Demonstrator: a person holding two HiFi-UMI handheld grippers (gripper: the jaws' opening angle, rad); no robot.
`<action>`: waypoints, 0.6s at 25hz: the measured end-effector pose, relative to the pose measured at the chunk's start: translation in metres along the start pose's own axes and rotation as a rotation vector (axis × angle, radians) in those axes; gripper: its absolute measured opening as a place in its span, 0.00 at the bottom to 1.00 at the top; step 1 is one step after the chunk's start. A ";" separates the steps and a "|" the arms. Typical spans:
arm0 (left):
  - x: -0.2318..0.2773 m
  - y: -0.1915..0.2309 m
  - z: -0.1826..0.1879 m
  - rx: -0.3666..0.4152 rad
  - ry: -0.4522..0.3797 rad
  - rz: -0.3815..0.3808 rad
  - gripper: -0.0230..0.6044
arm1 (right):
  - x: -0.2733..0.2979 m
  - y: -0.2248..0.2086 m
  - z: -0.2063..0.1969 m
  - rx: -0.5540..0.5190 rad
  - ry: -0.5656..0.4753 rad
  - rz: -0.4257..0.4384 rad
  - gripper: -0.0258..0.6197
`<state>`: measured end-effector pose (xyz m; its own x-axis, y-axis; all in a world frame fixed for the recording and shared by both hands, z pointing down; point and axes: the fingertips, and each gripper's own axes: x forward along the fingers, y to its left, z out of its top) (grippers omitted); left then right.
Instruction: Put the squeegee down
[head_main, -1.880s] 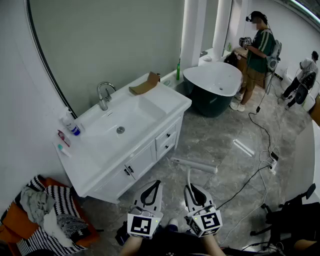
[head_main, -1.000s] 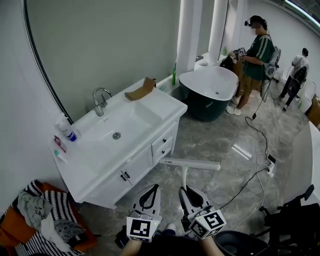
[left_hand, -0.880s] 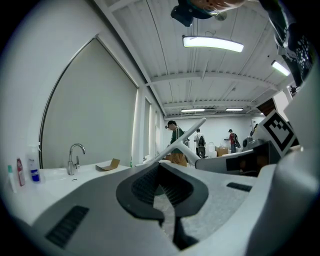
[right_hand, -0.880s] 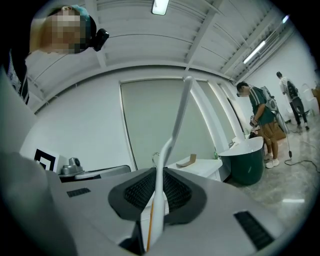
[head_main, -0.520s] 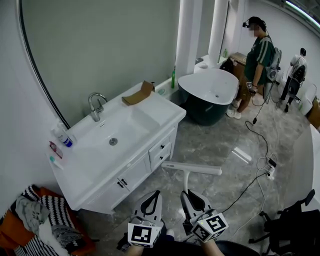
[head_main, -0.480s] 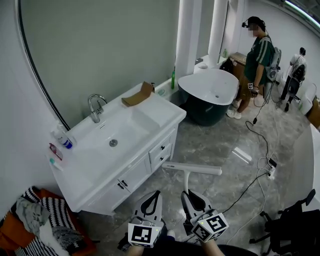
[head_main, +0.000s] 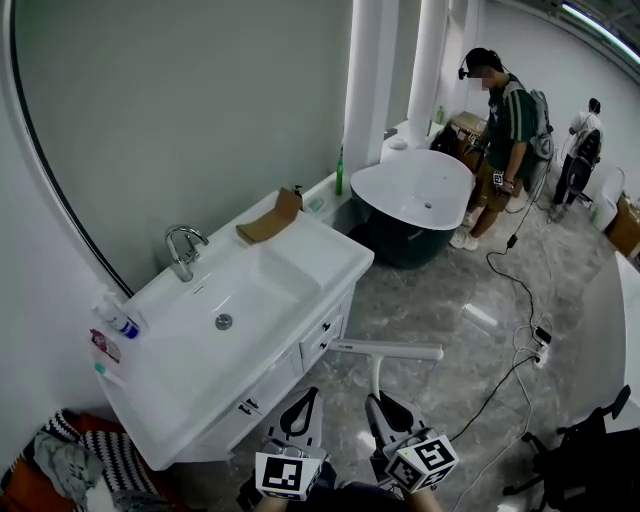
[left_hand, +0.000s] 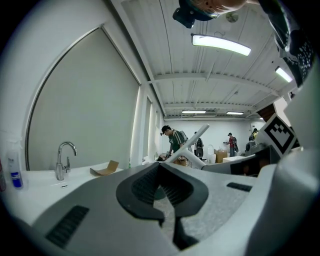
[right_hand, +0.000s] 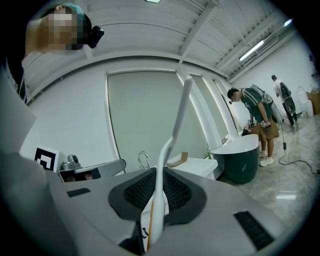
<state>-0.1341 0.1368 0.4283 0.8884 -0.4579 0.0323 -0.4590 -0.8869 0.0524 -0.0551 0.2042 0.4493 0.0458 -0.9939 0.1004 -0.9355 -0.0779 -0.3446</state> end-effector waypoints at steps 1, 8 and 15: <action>0.003 0.005 -0.001 0.003 0.005 0.000 0.04 | 0.004 -0.001 0.000 0.004 0.002 -0.003 0.12; 0.020 0.032 -0.009 0.015 0.022 0.014 0.04 | 0.032 -0.015 -0.003 0.029 0.009 -0.027 0.12; 0.048 0.043 -0.012 0.014 0.045 0.026 0.04 | 0.062 -0.031 0.000 0.035 0.018 0.000 0.12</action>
<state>-0.1106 0.0775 0.4440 0.8749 -0.4779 0.0782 -0.4816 -0.8756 0.0368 -0.0231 0.1453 0.4658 0.0393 -0.9924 0.1168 -0.9225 -0.0810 -0.3774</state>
